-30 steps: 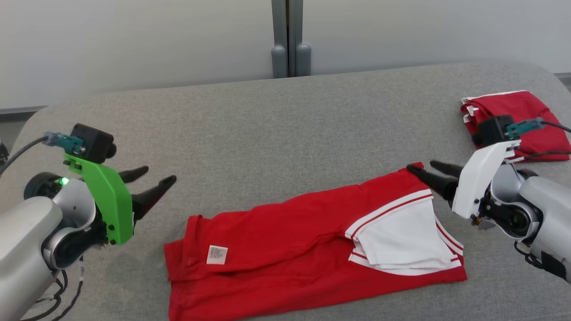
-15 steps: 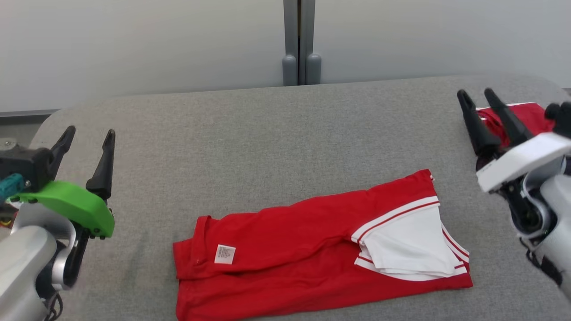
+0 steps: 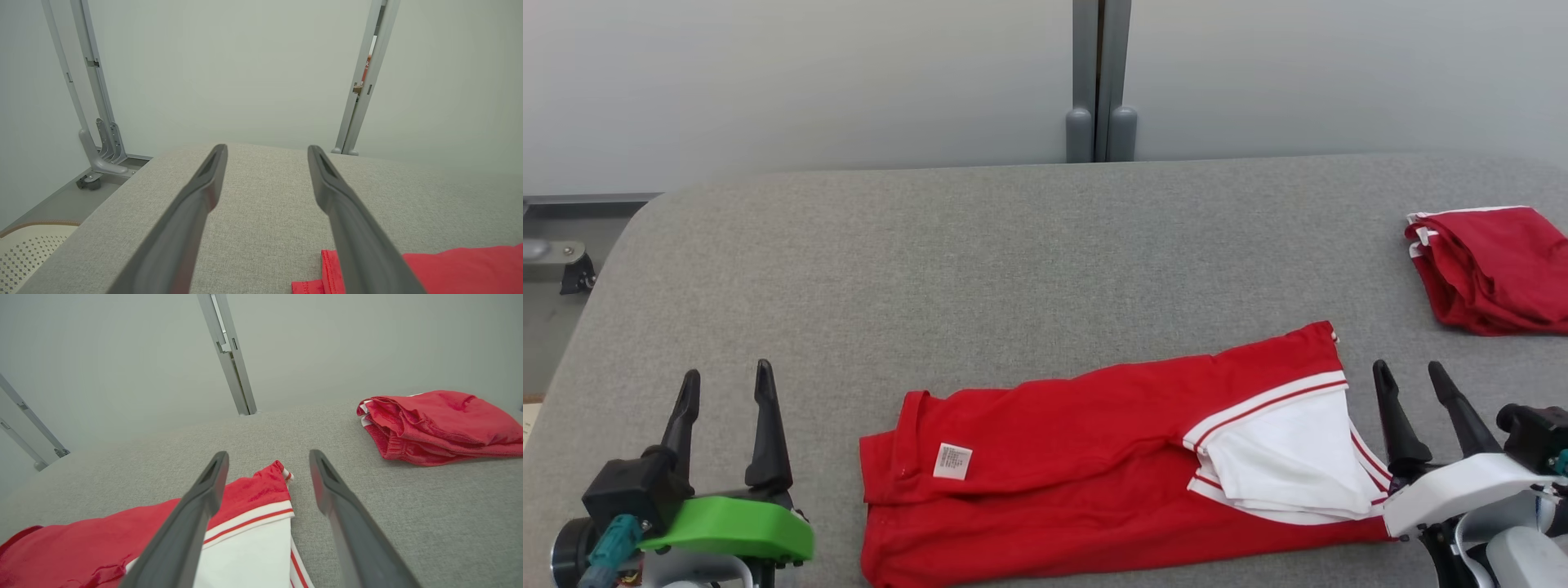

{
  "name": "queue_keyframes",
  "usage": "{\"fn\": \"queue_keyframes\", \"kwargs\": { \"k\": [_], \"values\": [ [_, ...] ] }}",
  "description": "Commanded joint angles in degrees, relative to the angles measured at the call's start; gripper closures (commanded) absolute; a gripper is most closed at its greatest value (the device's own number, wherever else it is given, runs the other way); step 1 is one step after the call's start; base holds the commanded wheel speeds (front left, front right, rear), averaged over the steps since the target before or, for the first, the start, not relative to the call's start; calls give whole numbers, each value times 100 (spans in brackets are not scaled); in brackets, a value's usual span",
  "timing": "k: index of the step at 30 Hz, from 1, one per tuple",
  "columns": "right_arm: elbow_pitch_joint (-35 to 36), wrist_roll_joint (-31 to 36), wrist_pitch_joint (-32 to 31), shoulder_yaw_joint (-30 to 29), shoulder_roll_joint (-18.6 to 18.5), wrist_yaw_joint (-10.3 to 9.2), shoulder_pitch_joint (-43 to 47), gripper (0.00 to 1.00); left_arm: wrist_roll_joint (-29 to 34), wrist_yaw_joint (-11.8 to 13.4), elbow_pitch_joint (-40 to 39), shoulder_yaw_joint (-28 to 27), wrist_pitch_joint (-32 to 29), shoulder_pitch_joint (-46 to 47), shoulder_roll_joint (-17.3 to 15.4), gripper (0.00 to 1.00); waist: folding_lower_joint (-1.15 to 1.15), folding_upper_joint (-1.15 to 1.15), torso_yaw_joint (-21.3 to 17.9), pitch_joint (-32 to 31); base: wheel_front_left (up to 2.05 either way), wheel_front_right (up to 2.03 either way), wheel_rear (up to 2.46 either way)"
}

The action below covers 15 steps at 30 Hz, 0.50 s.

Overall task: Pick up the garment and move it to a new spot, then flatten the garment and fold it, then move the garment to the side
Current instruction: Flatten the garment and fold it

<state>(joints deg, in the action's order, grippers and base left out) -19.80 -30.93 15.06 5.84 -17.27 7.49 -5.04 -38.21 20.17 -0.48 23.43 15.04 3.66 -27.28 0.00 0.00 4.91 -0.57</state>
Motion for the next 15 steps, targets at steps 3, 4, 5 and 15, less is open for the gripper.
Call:
{"fn": "queue_keyframes", "kwargs": {
  "k": [3, 4, 5, 15],
  "values": [
    [-249, 322, 11, -51, 103, -2, 75, 0, 321, -384, 194, -364, 15, -305, 433, 0, 0, 0, 42, -18, 0, 0, 0],
    [-342, 376, 11, -50, 125, -2, 40, 0, 397, -481, 231, -443, 15, -320, 524, 0, 0, 0, 53, -21, 0, 0, 0],
    [-485, 415, -37, -50, 146, -1, -31, 0, 484, -592, 288, -534, 15, -335, 619, 0, 0, 0, 65, -25, 0, 0, 0],
    [-1987, 300, -1115, 282, 246, -5, -1018, 0, 970, -1352, 784, -986, 15, -203, 1225, 0, 0, 0, 166, 30, 0, 0, 0]
  ]
}}
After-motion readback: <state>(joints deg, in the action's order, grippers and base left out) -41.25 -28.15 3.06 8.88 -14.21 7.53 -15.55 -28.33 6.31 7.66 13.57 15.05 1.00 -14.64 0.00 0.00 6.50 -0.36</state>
